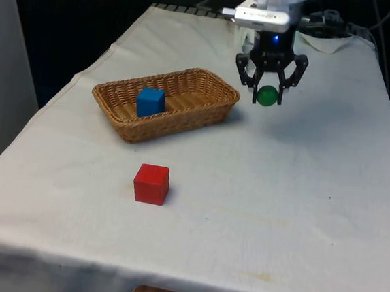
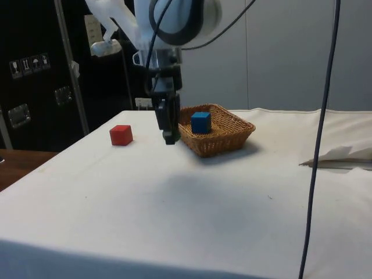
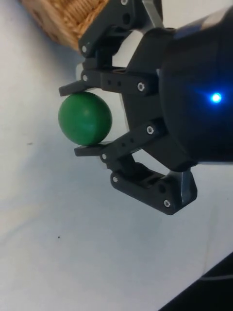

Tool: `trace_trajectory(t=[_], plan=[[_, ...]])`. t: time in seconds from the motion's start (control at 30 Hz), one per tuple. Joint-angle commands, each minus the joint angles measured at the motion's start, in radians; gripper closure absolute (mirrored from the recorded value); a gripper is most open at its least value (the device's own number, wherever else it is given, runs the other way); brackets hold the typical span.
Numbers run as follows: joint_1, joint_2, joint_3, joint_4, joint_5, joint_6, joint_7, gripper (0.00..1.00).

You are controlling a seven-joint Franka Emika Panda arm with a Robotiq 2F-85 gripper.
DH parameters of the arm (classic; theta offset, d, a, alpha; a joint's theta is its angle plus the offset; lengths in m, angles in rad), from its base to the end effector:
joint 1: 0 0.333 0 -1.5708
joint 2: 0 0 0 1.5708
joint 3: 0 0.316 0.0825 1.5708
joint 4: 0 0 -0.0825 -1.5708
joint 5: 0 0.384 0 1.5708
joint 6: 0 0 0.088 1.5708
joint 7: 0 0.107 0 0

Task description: Place all non-red objects into the basket.

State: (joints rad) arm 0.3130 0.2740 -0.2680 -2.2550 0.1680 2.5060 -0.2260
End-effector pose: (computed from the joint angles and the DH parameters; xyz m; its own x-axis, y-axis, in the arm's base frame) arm 0.5391 0.0218 0.2444 0.9896 0.1439 -0.0044 0.1437 -0.9892 -0.0282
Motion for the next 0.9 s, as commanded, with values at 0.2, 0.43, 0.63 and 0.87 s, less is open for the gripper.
trace_trajectory(t=[0.2,0.43,0.63,0.87], plan=[[0.001,-0.084,-0.037,-0.039,-0.017,-0.038,-0.024,1.00],[-0.002,-0.144,-0.064,-0.085,-0.021,-0.036,-0.050,1.00],[-0.005,-0.147,-0.087,-0.093,-0.016,-0.035,-0.077,1.00],[-0.007,-0.140,-0.139,-0.091,-0.009,-0.037,-0.130,1.00]])
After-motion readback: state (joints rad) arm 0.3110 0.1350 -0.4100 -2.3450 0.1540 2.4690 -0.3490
